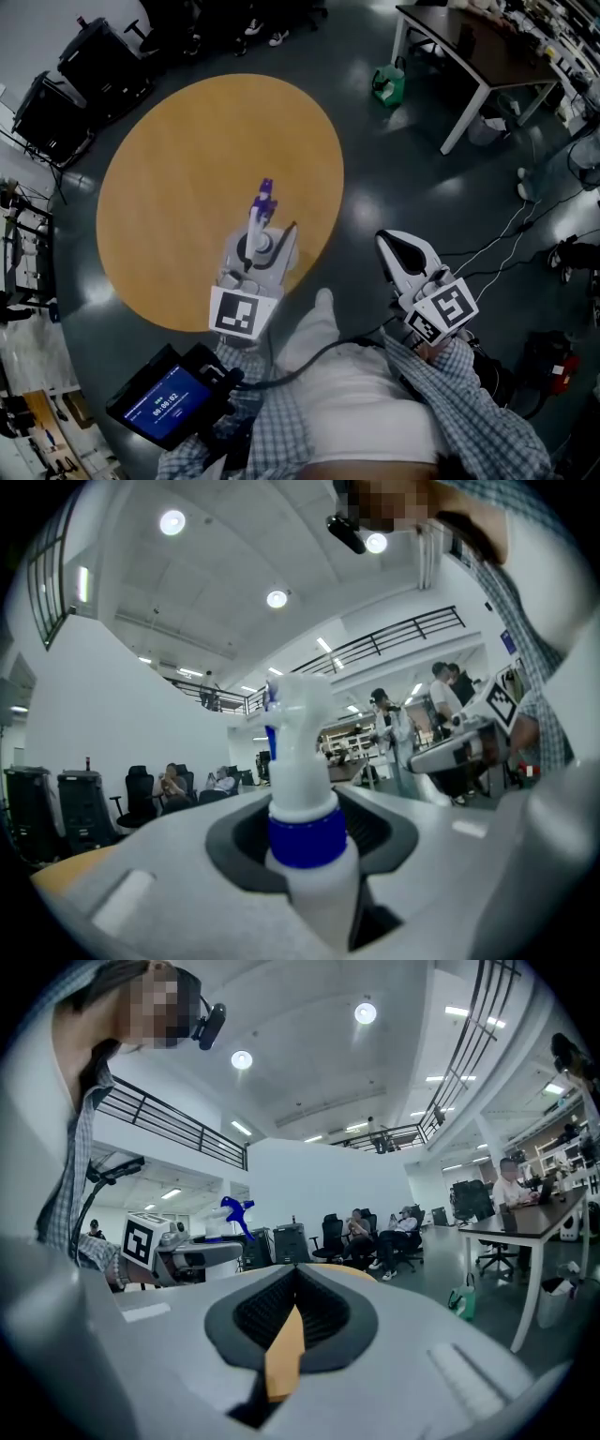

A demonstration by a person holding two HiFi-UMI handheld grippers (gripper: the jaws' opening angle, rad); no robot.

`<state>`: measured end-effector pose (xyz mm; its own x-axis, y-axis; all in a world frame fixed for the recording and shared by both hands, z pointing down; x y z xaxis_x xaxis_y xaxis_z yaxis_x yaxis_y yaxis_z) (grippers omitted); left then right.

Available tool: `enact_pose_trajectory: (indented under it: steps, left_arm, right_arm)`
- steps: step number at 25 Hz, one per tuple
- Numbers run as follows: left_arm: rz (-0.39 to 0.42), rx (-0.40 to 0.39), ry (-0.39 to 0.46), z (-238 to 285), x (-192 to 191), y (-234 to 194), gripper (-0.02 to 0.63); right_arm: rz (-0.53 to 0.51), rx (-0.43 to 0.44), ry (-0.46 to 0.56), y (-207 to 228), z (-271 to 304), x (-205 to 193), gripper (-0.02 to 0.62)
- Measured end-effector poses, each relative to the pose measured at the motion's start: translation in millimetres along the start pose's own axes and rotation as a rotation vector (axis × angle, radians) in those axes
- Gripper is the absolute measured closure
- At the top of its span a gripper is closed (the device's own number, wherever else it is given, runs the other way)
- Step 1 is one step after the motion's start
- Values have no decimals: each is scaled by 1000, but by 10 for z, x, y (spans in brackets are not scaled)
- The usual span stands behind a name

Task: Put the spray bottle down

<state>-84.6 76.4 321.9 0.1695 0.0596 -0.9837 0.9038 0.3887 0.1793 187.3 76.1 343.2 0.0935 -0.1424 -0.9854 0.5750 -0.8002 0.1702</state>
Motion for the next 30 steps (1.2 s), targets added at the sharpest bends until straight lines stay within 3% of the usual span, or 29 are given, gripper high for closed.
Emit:
enact_pose_trajectory:
  steps: [8,19,30]
  left_arm:
    - [-56,15,-22,590,-208,-597,459]
    - [-55,75,-23,1584,-432,-1054,459]
    - [-152,151,-20,2408,-831,-1501,459]
  right_arm:
    - [-18,57,-46,447,889,82,592]
    - [23,95,-108,1226,1497,7,592]
    - [62,124,-176,1894,2001,-99,592]
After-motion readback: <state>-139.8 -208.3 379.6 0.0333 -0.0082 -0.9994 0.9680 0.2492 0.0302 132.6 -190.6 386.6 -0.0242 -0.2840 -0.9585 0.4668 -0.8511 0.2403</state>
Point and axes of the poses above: the fingertips, and each gripper's own axes: z forward along the fingers, y to its right, x out of its top, the point moved 10 cm from there along -z, backward along the fingers, and after that the axes turned 9 degrees about x, right-handed, at the moved point
